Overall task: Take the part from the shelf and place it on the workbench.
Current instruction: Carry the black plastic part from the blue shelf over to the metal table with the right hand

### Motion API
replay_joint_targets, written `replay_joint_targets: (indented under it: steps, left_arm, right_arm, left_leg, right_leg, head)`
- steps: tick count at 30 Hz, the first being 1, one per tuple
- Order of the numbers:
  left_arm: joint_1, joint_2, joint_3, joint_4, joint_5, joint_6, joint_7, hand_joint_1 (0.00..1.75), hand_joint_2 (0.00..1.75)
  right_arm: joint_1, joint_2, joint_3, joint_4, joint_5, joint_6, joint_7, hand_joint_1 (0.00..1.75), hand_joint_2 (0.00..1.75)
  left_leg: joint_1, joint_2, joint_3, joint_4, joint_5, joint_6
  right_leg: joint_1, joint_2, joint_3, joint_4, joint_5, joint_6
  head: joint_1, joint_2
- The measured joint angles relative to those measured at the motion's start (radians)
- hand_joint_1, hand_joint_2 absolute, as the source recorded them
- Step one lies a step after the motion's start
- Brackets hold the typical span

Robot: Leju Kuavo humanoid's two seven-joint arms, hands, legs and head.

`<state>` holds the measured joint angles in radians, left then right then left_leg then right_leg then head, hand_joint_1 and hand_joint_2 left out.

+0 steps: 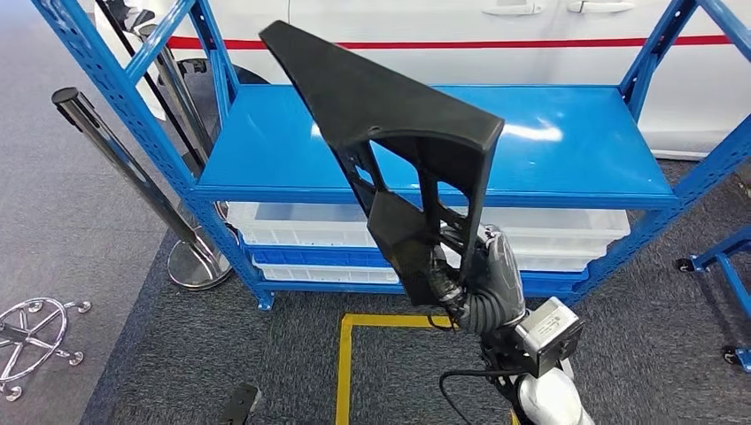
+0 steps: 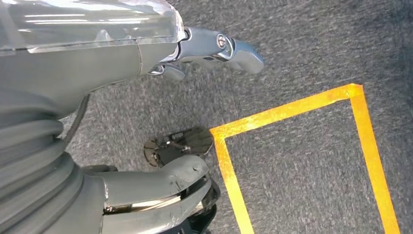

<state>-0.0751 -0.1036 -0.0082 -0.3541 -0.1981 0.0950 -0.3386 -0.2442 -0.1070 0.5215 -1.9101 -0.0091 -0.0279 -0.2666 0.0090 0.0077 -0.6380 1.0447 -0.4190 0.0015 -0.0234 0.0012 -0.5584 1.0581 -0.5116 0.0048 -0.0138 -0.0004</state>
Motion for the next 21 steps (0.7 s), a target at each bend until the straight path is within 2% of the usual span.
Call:
replay_joint_targets:
  steps: [1,3,4,5,6,7,8,9,10,11,12,13,15,16,17,19,20,21]
  left_arm:
    - [0.001,0.001,-0.001,0.000,0.002,0.000,0.001,0.00,1.75]
    - [0.001,0.003,-0.003,-0.001,0.002,0.000,0.002,0.00,1.75]
    - [0.001,0.003,-0.005,-0.002,0.002,-0.001,0.002,0.00,1.75]
    - [0.001,0.003,-0.006,-0.002,0.002,-0.001,0.003,0.00,1.75]
    - [0.001,0.003,-0.006,-0.002,0.002,-0.002,0.003,0.00,1.75]
    - [0.001,0.003,-0.008,-0.002,0.002,-0.002,0.004,0.00,1.75]
    - [0.001,0.003,-0.009,-0.003,0.002,-0.003,0.004,0.00,1.75]
    - [0.001,0.004,-0.010,-0.004,0.002,-0.003,0.004,0.00,1.75]
    - [0.000,0.006,-0.010,-0.006,0.002,-0.003,0.004,0.00,1.75]
    - [-0.001,0.008,-0.011,-0.008,0.002,-0.003,0.004,0.00,1.75]
    - [-0.002,0.010,-0.012,-0.010,0.002,-0.003,0.004,0.00,1.75]
    - [-0.003,0.012,-0.013,-0.011,0.002,-0.003,0.007,0.00,1.75]
    - [-0.004,0.011,-0.021,-0.012,0.000,-0.006,0.015,0.00,1.75]
    - [-0.005,0.011,-0.025,-0.013,-0.001,-0.008,0.020,0.00,1.75]
    - [-0.006,0.011,-0.030,-0.015,-0.003,-0.011,0.024,0.00,1.75]
    - [-0.009,0.011,-0.040,-0.018,-0.008,-0.017,0.030,0.00,1.75]
    - [-0.010,0.011,-0.045,-0.020,-0.011,-0.020,0.031,0.00,1.75]
    - [-0.011,0.011,-0.051,-0.021,-0.014,-0.022,0.033,0.00,1.75]
  right_arm:
    - [-0.009,0.000,0.007,0.003,-0.012,0.004,-0.006,1.75,1.75]
    - [-0.027,0.000,0.019,0.007,-0.034,0.010,-0.019,1.75,1.75]
    - [-0.034,0.000,0.024,0.008,-0.042,0.011,-0.023,1.75,1.75]
    - [-0.039,0.000,0.028,0.008,-0.047,0.012,-0.025,1.75,1.75]
    - [-0.043,0.000,0.031,0.009,-0.051,0.014,-0.026,1.75,1.75]
    - [-0.045,0.000,0.033,0.010,-0.053,0.015,-0.026,1.75,1.75]
    - [-0.047,0.000,0.034,0.011,-0.054,0.016,-0.026,1.75,1.75]
    - [-0.050,0.000,0.035,0.011,-0.055,0.016,-0.026,1.75,1.75]
    - [-0.052,0.000,0.036,0.011,-0.055,0.016,-0.027,1.75,1.75]
    - [-0.055,0.001,0.038,0.011,-0.057,0.017,-0.027,1.75,1.75]
    - [-0.058,0.001,0.039,0.011,-0.060,0.017,-0.028,1.75,1.75]
    - [-0.061,0.001,0.041,0.011,-0.064,0.017,-0.028,1.75,1.75]
    - [-0.066,0.002,0.044,0.010,-0.072,0.017,-0.027,1.75,1.75]
    - [-0.068,0.001,0.045,0.010,-0.074,0.016,-0.027,1.75,1.75]
    - [-0.069,0.001,0.045,0.008,-0.075,0.013,-0.027,1.75,1.75]
    - [-0.068,0.001,0.045,0.005,-0.068,0.005,-0.027,1.75,1.75]
    - [-0.065,0.001,0.046,0.003,-0.059,0.000,-0.027,1.75,1.75]
    - [-0.061,0.001,0.046,0.002,-0.048,-0.004,-0.026,1.75,1.75]
  left_leg:
    - [0.002,0.000,-0.008,0.015,-0.020,-0.006]
    - [0.004,-0.001,-0.035,0.100,-0.104,-0.016]
    - [0.004,-0.001,-0.052,0.164,-0.151,-0.019]
    - [0.004,-0.001,-0.065,0.224,-0.182,-0.020]
    - [0.004,-0.001,-0.067,0.264,-0.191,-0.019]
    - [0.003,-0.001,-0.052,0.270,-0.179,-0.015]
    - [0.001,-0.002,-0.020,0.240,-0.153,-0.008]
    - [-0.003,-0.003,0.028,0.178,-0.126,0.004]
    - [-0.008,-0.005,0.080,0.101,-0.114,0.018]
    - [-0.013,-0.007,0.125,0.029,-0.112,0.029]
    - [-0.017,-0.009,0.154,-0.021,-0.115,0.037]
    - [-0.021,-0.009,0.165,-0.048,-0.118,0.042]
    - [-0.022,-0.007,0.163,-0.074,-0.089,0.046]
    - [-0.020,-0.005,0.159,-0.088,-0.070,0.049]
    - [-0.016,-0.002,0.151,-0.100,-0.051,0.052]
    - [-0.012,0.002,0.124,-0.105,-0.024,0.053]
    - [-0.012,0.003,0.106,-0.099,-0.013,0.053]
    - [-0.012,0.004,0.087,-0.091,-0.005,0.050]
  right_leg:
    - [-0.001,-0.001,-0.008,-0.001,0.008,-0.011]
    - [-0.001,-0.004,-0.029,-0.003,0.027,-0.027]
    - [0.001,-0.004,-0.041,-0.003,0.037,-0.031]
    - [0.003,-0.005,-0.054,-0.003,0.047,-0.032]
    - [0.006,-0.005,-0.066,-0.003,0.056,-0.033]
    - [0.009,-0.006,-0.078,-0.002,0.065,-0.033]
    - [0.012,-0.005,-0.088,-0.002,0.074,-0.033]
    - [0.014,-0.005,-0.097,-0.002,0.083,-0.033]
    - [0.017,-0.004,-0.104,-0.003,0.092,-0.032]
    - [0.017,-0.004,-0.108,-0.005,0.100,-0.029]
    - [0.015,-0.005,-0.110,-0.008,0.109,-0.025]
    - [0.012,-0.006,-0.111,-0.014,0.120,-0.018]
    - [0.009,-0.005,-0.112,-0.032,0.139,-0.006]
    - [0.009,-0.004,-0.116,-0.031,0.128,-0.002]
    - [0.010,-0.003,-0.124,-0.014,0.097,0.001]
    - [0.009,-0.002,-0.146,0.082,-0.007,0.007]
    - [0.008,-0.002,-0.155,0.146,-0.046,0.011]
    - [0.007,-0.002,-0.158,0.199,-0.060,0.015]
  head:
    - [0.000,0.000]
    - [0.000,0.000]
    - [-0.001,0.000]
    - [-0.001,0.000]
    - [-0.001,0.000]
    - [-0.001,0.000]
    - [-0.001,0.000]
    - [-0.001,0.000]
    - [0.000,0.000]
    - [0.000,0.000]
    - [0.000,0.000]
    - [0.000,0.000]
    - [0.000,0.000]
    - [0.000,0.000]
    - [0.001,0.000]
    - [0.001,0.000]
    - [0.001,0.000]
    - [0.001,0.000]
